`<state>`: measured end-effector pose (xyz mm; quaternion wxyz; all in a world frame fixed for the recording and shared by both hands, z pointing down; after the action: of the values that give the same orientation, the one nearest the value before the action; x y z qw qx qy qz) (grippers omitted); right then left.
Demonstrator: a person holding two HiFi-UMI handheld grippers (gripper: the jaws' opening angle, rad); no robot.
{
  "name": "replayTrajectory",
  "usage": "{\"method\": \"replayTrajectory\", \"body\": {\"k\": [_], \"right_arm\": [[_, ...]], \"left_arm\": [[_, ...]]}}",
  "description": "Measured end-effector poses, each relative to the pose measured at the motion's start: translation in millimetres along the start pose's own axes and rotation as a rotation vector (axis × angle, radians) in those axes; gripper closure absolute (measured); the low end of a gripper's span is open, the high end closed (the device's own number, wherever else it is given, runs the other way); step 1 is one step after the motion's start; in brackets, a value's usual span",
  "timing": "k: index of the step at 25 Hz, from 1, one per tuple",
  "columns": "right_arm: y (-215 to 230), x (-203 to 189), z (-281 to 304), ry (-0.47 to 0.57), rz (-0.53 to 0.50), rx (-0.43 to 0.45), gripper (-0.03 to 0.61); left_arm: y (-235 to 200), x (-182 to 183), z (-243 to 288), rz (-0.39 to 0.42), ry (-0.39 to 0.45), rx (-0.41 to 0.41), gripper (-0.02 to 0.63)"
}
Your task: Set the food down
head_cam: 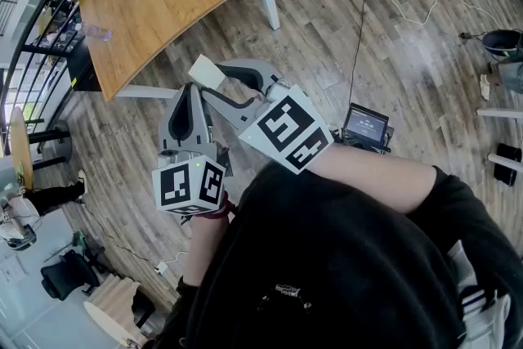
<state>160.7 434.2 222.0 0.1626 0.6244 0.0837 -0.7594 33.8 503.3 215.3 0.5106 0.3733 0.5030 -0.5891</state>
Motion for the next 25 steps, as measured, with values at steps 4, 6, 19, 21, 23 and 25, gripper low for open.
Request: {"method": "replayTrajectory", "body": {"k": [4,6,19,21,23,25], "right_arm": [[-0.1,-2.3,0.6,0.003,0.014,0.015,0.411],[-0.8,-4.3,-1.3,0.014,0.039,0.024,0.41],[25.3,-2.6,-11.5,0.038,0.036,0.036,0.41],[33.7,-2.9,-13.7,0.045,0.04,0.03,0.41],[43.6,-3.0,-16.1,0.053,0.045,0.024,0.41],[54.7,-4.0,-18.8,0.061,0.053,0.019,0.41]], "left_arm": [[-2.2,-2.3,-0.7,0.0,0.002,-0.005,0.611],[-1.4,-3.0,-3.0,-0.002,0.006,-0.011,0.611],[12.7,0.2,17.5,-0.022,0.03,-0.046,0.611],[17.3,1.6,25.6,-0.013,0.027,-0.05,0.611],[22.1,3.0,34.9,-0.005,0.025,-0.055,0.611],[28.0,4.2,45.1,0.001,0.02,-0.056,0.611]]}}
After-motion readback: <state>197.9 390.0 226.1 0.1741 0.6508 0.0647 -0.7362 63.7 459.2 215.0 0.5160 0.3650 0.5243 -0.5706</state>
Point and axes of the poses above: the fingertips, and each gripper's own axes: z forward along the fingers, y to its right, x out of its top, the point moved 10 cm from there along -z, backward along the fingers, and after that the axes turned 9 degrees about -z, right-handed, at the moved point
